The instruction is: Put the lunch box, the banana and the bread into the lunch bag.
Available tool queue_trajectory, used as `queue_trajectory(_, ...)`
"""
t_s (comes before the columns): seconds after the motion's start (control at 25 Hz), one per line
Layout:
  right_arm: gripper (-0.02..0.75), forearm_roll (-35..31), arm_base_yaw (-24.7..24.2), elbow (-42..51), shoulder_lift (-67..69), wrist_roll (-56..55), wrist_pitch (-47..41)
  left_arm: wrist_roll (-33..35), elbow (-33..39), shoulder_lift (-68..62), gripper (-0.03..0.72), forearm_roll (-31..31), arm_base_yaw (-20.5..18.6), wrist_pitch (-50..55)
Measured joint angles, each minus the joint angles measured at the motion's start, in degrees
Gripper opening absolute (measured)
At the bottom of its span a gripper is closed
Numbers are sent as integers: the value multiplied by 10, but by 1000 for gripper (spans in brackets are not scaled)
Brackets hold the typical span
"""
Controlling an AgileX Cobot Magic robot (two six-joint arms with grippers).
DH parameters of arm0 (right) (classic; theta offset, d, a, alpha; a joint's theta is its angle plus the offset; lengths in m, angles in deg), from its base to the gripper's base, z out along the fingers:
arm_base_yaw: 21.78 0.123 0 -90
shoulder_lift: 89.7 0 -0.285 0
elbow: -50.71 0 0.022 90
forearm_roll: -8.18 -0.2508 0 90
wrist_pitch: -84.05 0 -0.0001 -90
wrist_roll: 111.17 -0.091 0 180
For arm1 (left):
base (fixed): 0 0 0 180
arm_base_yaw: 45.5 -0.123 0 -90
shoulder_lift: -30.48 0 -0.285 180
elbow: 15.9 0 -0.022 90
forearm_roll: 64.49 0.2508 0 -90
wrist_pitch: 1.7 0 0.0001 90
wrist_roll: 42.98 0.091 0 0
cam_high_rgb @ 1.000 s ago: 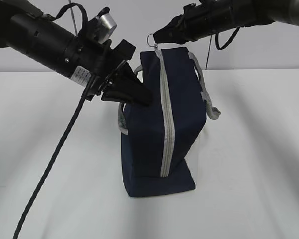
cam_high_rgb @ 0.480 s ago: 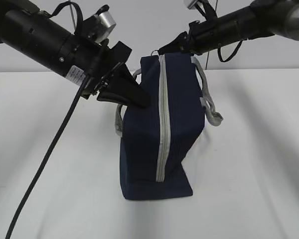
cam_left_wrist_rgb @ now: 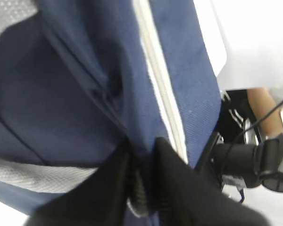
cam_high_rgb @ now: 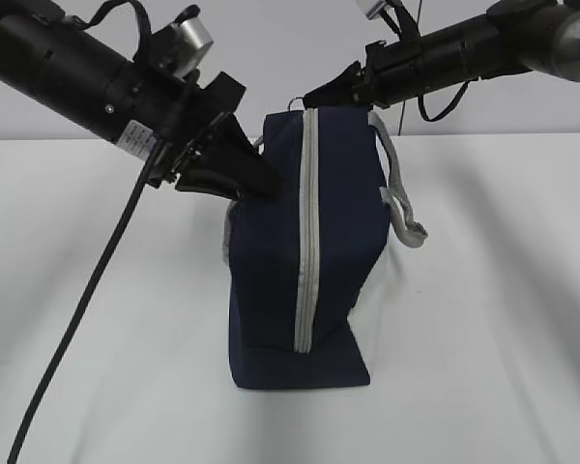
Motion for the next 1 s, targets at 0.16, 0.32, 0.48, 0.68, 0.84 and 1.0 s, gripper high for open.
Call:
queue_trajectory(0.16, -16, -1, 0, 0, 0, 1, -3, -32, -7, 4, 403, 0, -36, -2)
queue_trajectory(0.32, -16, -1, 0, 0, 1, 2, -5, -81, -43, 4, 563, 0, -66, -8)
queue_trajectory(0.48, -16, -1, 0, 0, 1, 2, -5, -160, -88, -9, 550, -3, -68, -21)
queue_trajectory(0.68, -16, -1, 0, 0, 1, 2, -6, -222, -146, -71, 524, -2, -68, -37)
queue_trajectory(0.84, -16, -1, 0, 0, 1, 2, -6, -249, -197, -129, 497, 0, -67, -38)
queue_trajectory(1.0, -16, -1, 0, 0, 1, 2, -6, -266, -247, -173, 467, 0, -64, -38)
